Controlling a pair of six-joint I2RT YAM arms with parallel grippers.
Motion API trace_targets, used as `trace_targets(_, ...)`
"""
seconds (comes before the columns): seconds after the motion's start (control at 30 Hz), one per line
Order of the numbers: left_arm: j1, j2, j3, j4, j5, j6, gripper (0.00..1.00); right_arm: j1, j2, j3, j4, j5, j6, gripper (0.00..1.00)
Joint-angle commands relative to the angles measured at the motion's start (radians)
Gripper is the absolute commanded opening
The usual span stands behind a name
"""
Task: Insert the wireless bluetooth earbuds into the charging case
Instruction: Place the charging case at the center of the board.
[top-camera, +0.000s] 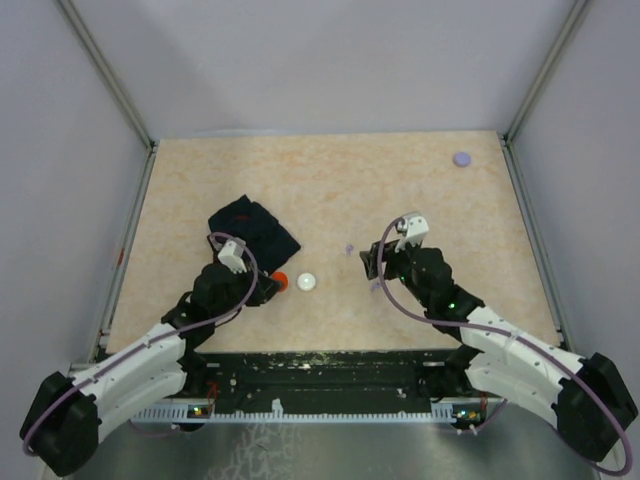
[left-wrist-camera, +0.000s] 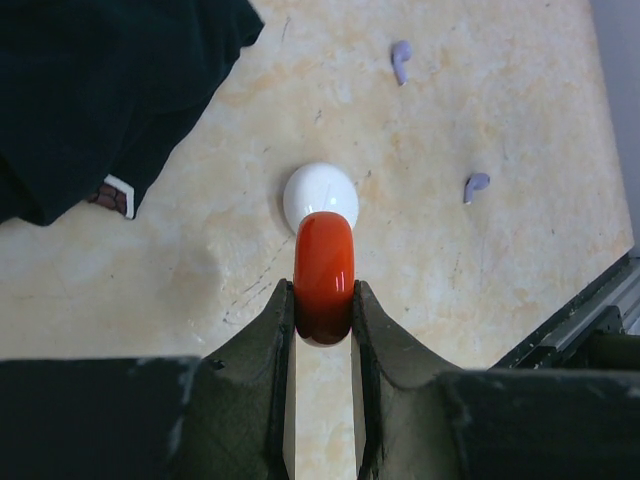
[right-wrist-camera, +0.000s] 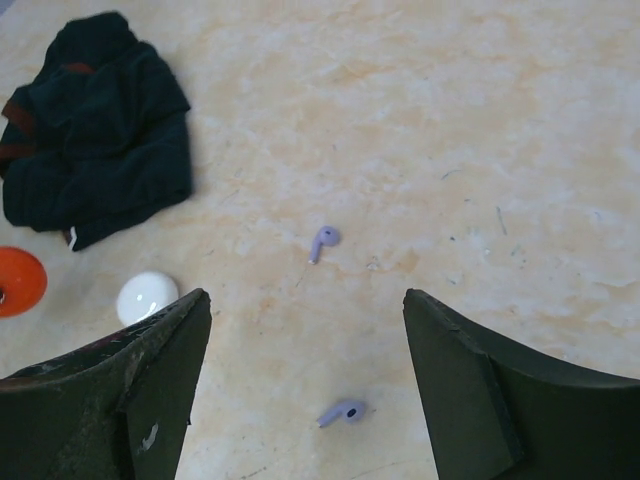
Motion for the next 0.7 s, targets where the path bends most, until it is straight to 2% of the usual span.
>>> trace_targets(0.0, 0.006, 0.083, -0.005, 0.042, -0.014, -0.066, 0.04, -0.007, -0.087, -0.032, 0.145, 0.159, 0.019, 0.78)
trace_targets(0.37, 0.006, 0.382, 0.083, 0.115, 0.014, -0.087, 0.13, -0.007, -0.147, -0.066, 0.166, 0.188, 0.018, 0.78)
trace_targets(0.5, 0.006, 0.428, 0.103, 0.138, 0.016, -0.086, 0.27, -0.007, -0.147, -0.066, 0.164, 0.190, 0.017, 0.78)
trace_targets(0.67, 0.006, 0.445, 0.133, 0.076, -0.001, -0.079, 0.41, -0.007, -0.147, -0.066, 0.163, 0.197, 0.017, 0.78)
